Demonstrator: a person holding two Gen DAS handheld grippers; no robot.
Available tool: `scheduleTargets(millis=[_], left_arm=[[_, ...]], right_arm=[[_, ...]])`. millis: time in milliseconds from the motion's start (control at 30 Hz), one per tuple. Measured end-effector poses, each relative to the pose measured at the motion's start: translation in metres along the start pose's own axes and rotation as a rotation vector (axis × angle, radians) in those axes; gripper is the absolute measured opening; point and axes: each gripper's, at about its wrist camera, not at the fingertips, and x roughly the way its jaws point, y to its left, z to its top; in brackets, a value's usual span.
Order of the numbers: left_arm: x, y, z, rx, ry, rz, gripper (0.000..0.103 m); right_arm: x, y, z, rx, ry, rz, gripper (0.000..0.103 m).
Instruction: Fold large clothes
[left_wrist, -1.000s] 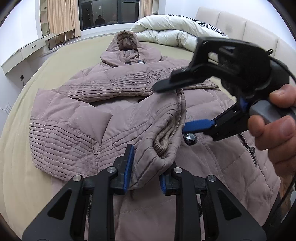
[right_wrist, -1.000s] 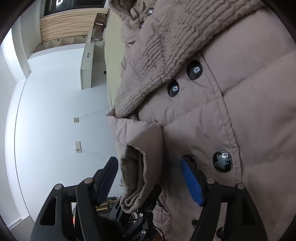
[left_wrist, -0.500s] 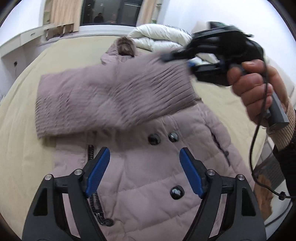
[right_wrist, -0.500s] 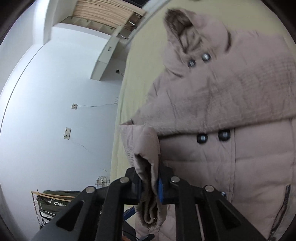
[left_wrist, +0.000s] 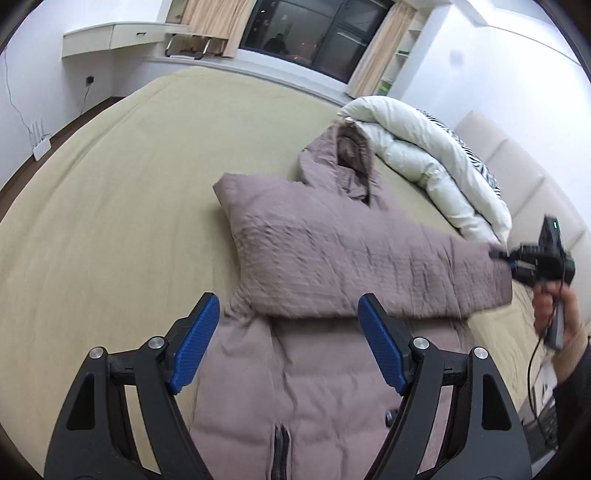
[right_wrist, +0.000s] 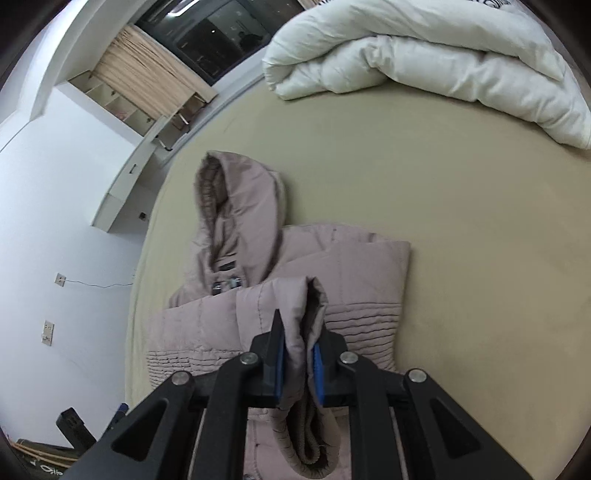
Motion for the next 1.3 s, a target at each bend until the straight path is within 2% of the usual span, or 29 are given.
scheduleTargets(millis=[133,200,300,333,400,433,467,567,633,700,733,800,833,900,933,1033,1100,1133,1200,1233,1267,1300], left_arm=[[0.041,0.003,0.034,-0.015,0.033,0.016,0.054],[0.058,-0.004,0.048,0.021,0.041,0.04,0.051],[0.105,-0.013,0.058,0.086,0.128,0.088,0.04],[0.119,-0.013,0.057,0.094,0.153,0.124,0.04],[0.15,-0.005,0.05,0.104,0.217,0.177,0.04],[0.16,-0.004,0.045,0.123,0.235,0.194,0.04],[0.165,-0.004,0.042,0.151,0.234,0.207,0.04],[0.163,-0.007,0.046,0.201,0.227,0.22,0.04],[0.151,-0.008,0.049,0.186,0.202,0.214,0.04],[0.132,-0.012,0.05,0.185,0.131,0.198,0.04],[0.125,-0.013,0.049,0.19,0.101,0.196,0.04],[0.126,-0.017,0.05,0.193,0.1,0.196,0.04],[0.134,-0.017,0.048,0.197,0.126,0.192,0.04],[0.162,-0.025,0.04,0.228,0.186,0.212,0.04],[0.165,-0.027,0.037,0.247,0.173,0.22,0.04],[0.161,-0.025,0.039,0.237,0.176,0.19,0.04],[0.149,-0.023,0.045,0.217,0.174,0.18,0.04],[0.141,-0.025,0.053,0.22,0.142,0.176,0.04],[0.136,-0.028,0.068,0.226,0.112,0.164,0.04],[0.141,-0.031,0.079,0.214,0.117,0.145,0.041],[0.149,-0.032,0.093,0.188,0.13,0.11,0.043],[0.158,-0.032,0.106,0.174,0.141,0.089,0.044]], right_arm=[[0.029,-0.021,0.0,0.018,0.01,-0.065,0.014],[0.035,-0.029,0.0,0.035,0.004,-0.069,0.015],[0.051,-0.037,0.001,0.034,-0.003,-0.112,0.022],[0.058,-0.04,0.001,0.032,0.001,-0.133,0.028],[0.065,-0.048,-0.003,0.042,-0.005,-0.164,0.053],[0.067,-0.053,-0.006,0.051,-0.028,-0.194,0.077],[0.065,-0.055,-0.008,0.064,-0.051,-0.213,0.088],[0.05,-0.065,-0.013,0.104,-0.111,-0.238,0.089],[0.026,-0.06,-0.017,0.105,-0.187,-0.259,0.088],[0.001,-0.036,-0.026,0.024,-0.257,-0.216,0.084],[-0.004,-0.019,-0.031,-0.034,-0.256,-0.19,0.079],[-0.002,0.014,-0.04,-0.156,-0.237,-0.164,0.071],[0.005,0.034,-0.048,-0.236,-0.22,-0.164,0.067],[0.026,0.064,-0.063,-0.368,-0.181,-0.176,0.066],[0.046,0.073,-0.07,-0.421,-0.14,-0.202,0.066],[0.105,0.063,-0.081,-0.453,0.001,-0.302,0.069],[0.115,0.068,-0.086,-0.511,0.001,-0.357,0.069],[0.112,0.073,-0.085,-0.515,0.002,-0.362,0.07],[0.096,0.076,-0.072,-0.464,-0.024,-0.249,0.073],[0.085,0.075,-0.061,-0.417,-0.053,-0.164,0.081],[0.082,0.075,-0.051,-0.389,-0.076,-0.13,0.09],[0.077,0.072,-0.039,-0.35,-0.111,-0.103,0.094]])
